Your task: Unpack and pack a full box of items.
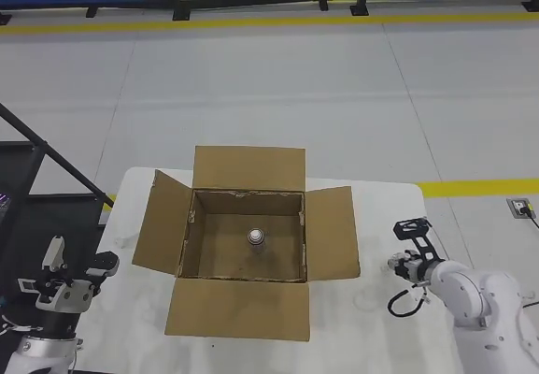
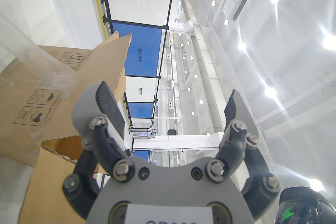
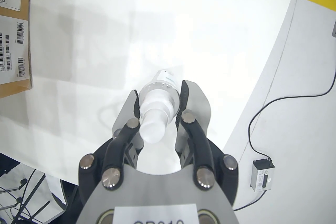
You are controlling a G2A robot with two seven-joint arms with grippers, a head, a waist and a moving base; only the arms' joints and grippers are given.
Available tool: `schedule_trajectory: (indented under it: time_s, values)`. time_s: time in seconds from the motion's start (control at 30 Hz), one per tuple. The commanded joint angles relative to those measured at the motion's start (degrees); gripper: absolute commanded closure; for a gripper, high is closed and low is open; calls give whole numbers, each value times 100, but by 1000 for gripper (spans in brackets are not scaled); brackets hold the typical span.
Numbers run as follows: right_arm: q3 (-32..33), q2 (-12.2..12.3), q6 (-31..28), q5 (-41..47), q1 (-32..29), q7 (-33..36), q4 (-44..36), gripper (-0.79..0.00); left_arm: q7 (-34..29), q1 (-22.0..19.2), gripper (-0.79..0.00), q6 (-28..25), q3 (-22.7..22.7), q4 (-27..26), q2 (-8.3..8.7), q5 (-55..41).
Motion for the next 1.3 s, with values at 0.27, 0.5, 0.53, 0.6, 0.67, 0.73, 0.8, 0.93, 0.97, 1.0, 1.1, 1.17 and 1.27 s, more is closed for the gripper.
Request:
schedule_trajectory:
  time_s: [0.27, 0.5, 0.53, 0.6, 0.67, 0.73, 0.8, 0.93, 0.97, 1.0, 1.1, 1.17, 1.27]
  values:
    - [-36, 8, 1391, -880, -502, 198, -3093, 0, 0, 0, -785, 0, 0, 0, 0, 0]
    - [-1188, -35, 1136, -1134, 214, 466, -3769, 0, 0, 0, -785, 0, 0, 0, 0, 0]
    - [-1546, -66, 1081, -1053, 509, 534, -3525, 0, 0, 0, -785, 0, 0, 0, 0, 0]
    - [-2005, -121, 1074, -950, 910, 616, -3120, 0, 0, 0, -785, 0, 0, 0, 0, 0]
    - [-2582, -207, 1088, -860, 1405, 689, -2588, 0, 0, 0, -785, 0, 0, 0, 0, 0]
    - [-3131, -312, 1126, -765, 1861, 733, -2051, 0, 0, 0, -785, 0, 0, 0, 0, 0]
    - [-3621, -428, 1199, -647, 2240, 756, -1525, 0, 0, 0, -785, 0, 0, 0, 0, 0]
    - [-4424, -677, 1368, -353, 2758, 700, -518, 0, 0, 0, -785, 0, 0, 0, 0, 0]
    - [-4512, -710, 1376, -309, 2806, 680, -385, 0, 0, 0, -785, 0, 0, 0, 0, 0]
    - [-4631, -758, 1398, -235, 2860, 646, -197, 0, 0, 0, -785, 0, 0, 0, 0, 0]
    - [-4942, -880, 1477, -210, 2965, 571, 346, 0, 0, 0, -785, 0, 0, 0, 0, 0]
    - [-5070, -956, 1566, -132, 2992, 503, 648, 0, 0, 0, -785, 0, 0, 0, 0, 0]
    - [-5124, -1036, 1600, 5, 3033, 402, 1005, 0, 0, 0, -785, 0, 0, 0, 0, 0]
